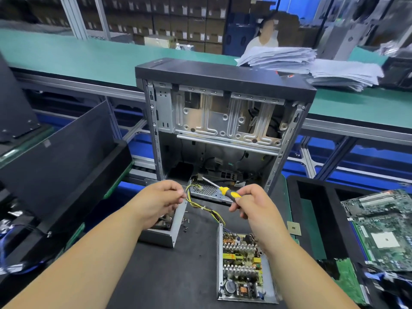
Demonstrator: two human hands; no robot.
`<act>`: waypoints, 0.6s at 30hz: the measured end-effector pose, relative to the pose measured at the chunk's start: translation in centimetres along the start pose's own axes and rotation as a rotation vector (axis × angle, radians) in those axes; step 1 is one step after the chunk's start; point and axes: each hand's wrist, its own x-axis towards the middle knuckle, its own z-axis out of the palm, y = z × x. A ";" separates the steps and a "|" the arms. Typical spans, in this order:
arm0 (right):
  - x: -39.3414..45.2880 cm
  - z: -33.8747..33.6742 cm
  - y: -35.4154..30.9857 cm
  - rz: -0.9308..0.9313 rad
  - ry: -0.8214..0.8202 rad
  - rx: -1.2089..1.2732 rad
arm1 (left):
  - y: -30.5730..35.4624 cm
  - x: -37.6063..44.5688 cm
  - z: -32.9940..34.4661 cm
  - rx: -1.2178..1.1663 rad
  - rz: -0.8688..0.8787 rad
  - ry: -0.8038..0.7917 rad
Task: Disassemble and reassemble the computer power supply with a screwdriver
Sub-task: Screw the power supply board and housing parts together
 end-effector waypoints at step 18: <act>-5.2 -1.1 -3.8 -0.295 0.042 0.103 | -0.1 -4.2 3.0 -0.594 0.075 -0.069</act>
